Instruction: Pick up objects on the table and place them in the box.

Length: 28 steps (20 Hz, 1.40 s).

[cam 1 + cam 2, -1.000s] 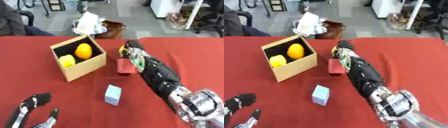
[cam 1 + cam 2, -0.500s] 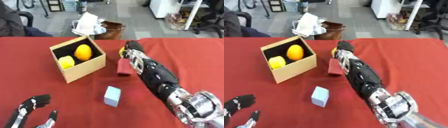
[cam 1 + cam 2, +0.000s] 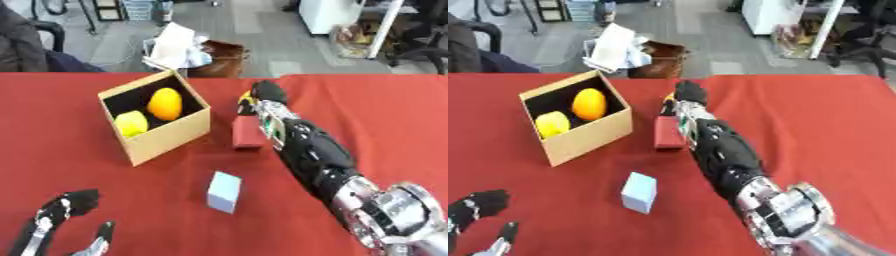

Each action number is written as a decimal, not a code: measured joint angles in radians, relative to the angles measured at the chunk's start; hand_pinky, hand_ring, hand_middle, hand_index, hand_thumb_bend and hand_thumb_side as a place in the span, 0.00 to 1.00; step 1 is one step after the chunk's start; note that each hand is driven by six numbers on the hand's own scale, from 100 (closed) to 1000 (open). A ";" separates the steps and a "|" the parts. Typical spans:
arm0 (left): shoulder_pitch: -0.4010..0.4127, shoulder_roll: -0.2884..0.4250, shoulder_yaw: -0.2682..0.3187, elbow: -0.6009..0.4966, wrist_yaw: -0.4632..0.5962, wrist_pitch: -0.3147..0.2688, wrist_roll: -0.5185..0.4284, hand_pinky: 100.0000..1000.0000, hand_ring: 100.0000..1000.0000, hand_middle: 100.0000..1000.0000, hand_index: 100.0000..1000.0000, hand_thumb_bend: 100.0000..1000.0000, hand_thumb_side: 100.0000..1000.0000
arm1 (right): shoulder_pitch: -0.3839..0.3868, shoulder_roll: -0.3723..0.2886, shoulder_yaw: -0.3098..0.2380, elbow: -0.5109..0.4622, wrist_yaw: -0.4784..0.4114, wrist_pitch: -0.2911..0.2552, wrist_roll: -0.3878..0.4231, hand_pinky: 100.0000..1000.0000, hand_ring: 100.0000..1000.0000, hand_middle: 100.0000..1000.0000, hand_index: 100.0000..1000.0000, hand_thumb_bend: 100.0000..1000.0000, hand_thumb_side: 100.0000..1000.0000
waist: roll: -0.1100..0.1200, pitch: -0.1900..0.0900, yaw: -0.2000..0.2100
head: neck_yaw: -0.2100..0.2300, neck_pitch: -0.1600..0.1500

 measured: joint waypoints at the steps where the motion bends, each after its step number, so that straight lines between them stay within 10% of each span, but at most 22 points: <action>1: 0.000 0.000 0.000 0.000 0.000 0.000 0.000 0.75 0.71 0.68 0.81 0.22 0.28 | 0.000 0.000 -0.001 0.000 0.000 0.001 0.001 0.47 0.48 0.48 0.65 0.05 0.00 | 0.000 0.000 0.000 | 0.000 0.000; 7: 0.000 0.000 0.000 0.000 0.000 0.000 0.000 0.75 0.71 0.68 0.81 0.21 0.28 | 0.000 -0.001 -0.001 0.000 0.000 0.014 -0.041 0.26 0.32 0.22 0.39 0.02 0.00 | 0.000 0.000 -0.001 | -0.004 0.000; 15: 0.001 0.000 0.000 0.000 0.000 0.000 0.000 0.75 0.71 0.68 0.81 0.21 0.28 | 0.005 -0.003 0.018 -0.064 -0.021 0.005 -0.130 0.17 0.25 0.19 0.37 0.00 0.00 | 0.000 0.005 -0.013 | -0.005 0.000; 28: 0.002 0.000 0.000 0.000 0.000 -0.001 0.001 0.75 0.71 0.68 0.81 0.21 0.28 | -0.040 0.009 0.127 -0.336 -0.126 -0.122 -0.033 0.14 0.23 0.18 0.37 0.00 0.00 | 0.000 0.005 -0.014 | -0.004 0.000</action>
